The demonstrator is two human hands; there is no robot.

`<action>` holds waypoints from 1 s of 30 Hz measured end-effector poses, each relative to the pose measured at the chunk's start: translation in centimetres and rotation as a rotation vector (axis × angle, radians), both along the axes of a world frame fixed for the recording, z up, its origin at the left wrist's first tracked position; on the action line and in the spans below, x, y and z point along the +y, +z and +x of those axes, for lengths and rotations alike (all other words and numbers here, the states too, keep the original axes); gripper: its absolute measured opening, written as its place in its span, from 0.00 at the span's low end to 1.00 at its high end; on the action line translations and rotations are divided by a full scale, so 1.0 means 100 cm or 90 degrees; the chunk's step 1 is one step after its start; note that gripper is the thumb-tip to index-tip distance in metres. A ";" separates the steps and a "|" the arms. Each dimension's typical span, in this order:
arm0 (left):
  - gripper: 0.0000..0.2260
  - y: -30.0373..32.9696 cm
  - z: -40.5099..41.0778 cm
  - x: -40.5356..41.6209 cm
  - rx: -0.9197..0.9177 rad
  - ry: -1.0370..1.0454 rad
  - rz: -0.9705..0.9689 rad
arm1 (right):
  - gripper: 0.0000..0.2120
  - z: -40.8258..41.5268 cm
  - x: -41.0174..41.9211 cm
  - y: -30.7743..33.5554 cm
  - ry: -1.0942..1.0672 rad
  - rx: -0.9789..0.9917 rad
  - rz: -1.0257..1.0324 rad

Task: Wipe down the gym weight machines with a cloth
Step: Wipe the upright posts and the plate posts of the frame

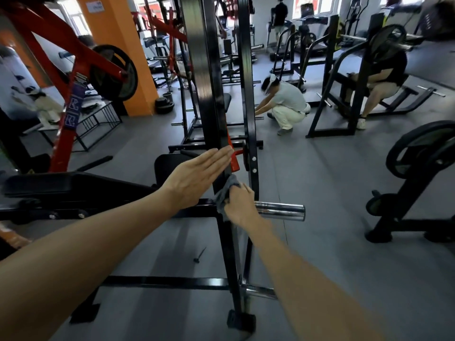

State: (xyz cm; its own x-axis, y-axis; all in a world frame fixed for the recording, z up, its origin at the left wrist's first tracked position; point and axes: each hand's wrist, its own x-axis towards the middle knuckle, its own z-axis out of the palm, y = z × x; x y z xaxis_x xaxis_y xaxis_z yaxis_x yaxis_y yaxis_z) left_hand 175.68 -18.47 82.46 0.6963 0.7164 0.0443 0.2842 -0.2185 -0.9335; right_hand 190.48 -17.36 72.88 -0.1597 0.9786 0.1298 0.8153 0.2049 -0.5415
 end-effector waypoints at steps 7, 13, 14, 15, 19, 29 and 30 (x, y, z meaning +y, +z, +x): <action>0.35 -0.008 -0.002 0.003 -0.055 -0.011 -0.002 | 0.16 -0.007 0.012 -0.007 -0.017 0.091 -0.012; 0.34 -0.014 -0.009 0.008 -0.074 -0.044 -0.026 | 0.05 -0.005 0.001 -0.007 -0.062 0.113 0.026; 0.34 -0.015 -0.013 0.007 -0.084 -0.053 -0.034 | 0.04 -0.009 -0.007 -0.011 -0.092 0.121 0.067; 0.34 -0.017 -0.019 0.005 -0.091 -0.061 -0.045 | 0.05 -0.011 -0.014 -0.014 -0.119 0.142 0.088; 0.33 -0.039 -0.057 -0.001 -0.108 -0.116 -0.080 | 0.06 -0.006 -0.025 -0.018 -0.238 0.312 0.057; 0.32 -0.106 -0.150 0.011 -0.431 0.133 -0.432 | 0.09 -0.071 -0.064 0.044 -0.311 0.277 0.455; 0.33 -0.111 -0.152 0.011 -0.478 0.143 -0.453 | 0.10 -0.080 -0.059 0.046 -0.268 0.101 0.551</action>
State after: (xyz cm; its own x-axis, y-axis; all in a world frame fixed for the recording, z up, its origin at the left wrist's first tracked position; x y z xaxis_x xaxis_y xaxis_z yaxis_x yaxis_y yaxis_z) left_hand 160.51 -17.37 71.32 0.5130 0.8554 -0.0717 0.8371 -0.5170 -0.1790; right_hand 182.46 -23.28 77.51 0.2624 0.5084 0.8202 0.8431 0.2926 -0.4511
